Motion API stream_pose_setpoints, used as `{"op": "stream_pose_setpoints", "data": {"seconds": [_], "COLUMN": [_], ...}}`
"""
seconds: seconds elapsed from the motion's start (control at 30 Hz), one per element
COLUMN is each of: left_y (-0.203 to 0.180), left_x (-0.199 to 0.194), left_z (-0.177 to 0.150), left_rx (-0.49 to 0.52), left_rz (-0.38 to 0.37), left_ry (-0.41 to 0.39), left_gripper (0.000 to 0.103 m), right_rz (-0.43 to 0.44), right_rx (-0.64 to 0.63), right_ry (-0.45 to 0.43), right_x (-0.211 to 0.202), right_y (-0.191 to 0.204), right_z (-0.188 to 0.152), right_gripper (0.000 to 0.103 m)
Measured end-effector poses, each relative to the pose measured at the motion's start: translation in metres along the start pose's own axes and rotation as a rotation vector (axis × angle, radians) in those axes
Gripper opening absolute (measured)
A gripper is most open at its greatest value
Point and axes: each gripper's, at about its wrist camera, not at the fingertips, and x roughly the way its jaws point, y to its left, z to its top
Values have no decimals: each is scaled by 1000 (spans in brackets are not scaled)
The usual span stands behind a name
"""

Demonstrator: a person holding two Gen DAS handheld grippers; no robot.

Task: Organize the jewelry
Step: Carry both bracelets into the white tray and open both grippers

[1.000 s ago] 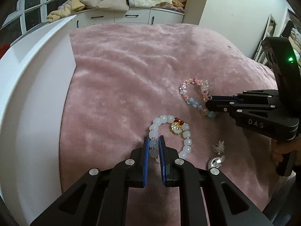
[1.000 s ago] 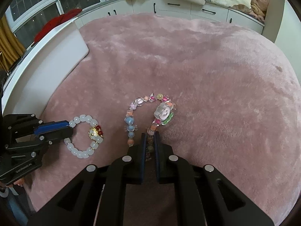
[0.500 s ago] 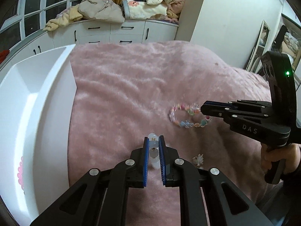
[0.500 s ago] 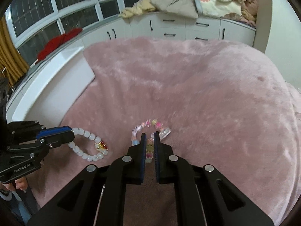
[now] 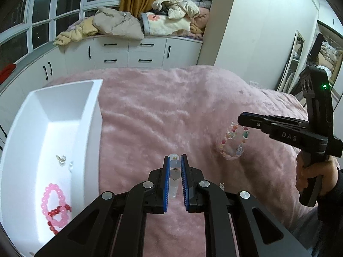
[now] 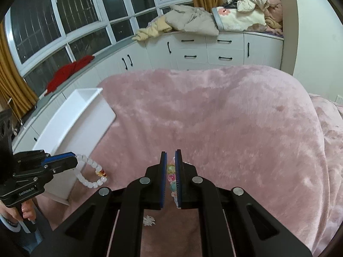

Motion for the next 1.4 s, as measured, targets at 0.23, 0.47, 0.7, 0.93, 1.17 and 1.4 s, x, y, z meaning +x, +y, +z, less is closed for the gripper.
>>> {"op": "stream_pose_setpoints", "data": {"seconds": [0.23,0.47,0.7,0.93,1.17,1.4], "left_y": [10,18,37,62,86,111], "left_x": [-20,-38,-60,-80,-98,-109], "left_z": [8,13,18,18,17,12], "left_rx": [-21,-27,-54,-97,-112,-142], "left_rz": [-1,-3,16,48,106,148], "left_ry": [-21,-32,-53,-70,-70,-68], "left_gripper": [15,15,15,15,15,15], "right_rz": [33,59,102,155,223,285], "right_rx": [-6,-50,-116,-179,-264,-339], "right_ry": [-44,-71,-108,-144,-133,-101], "right_x": [-20,-31,-38,-39,-32,-9], "right_y": [14,40,77,121,169,221], "right_z": [19,40,66,93,116,126], "right_gripper": [8,8,8,8,8,8]}}
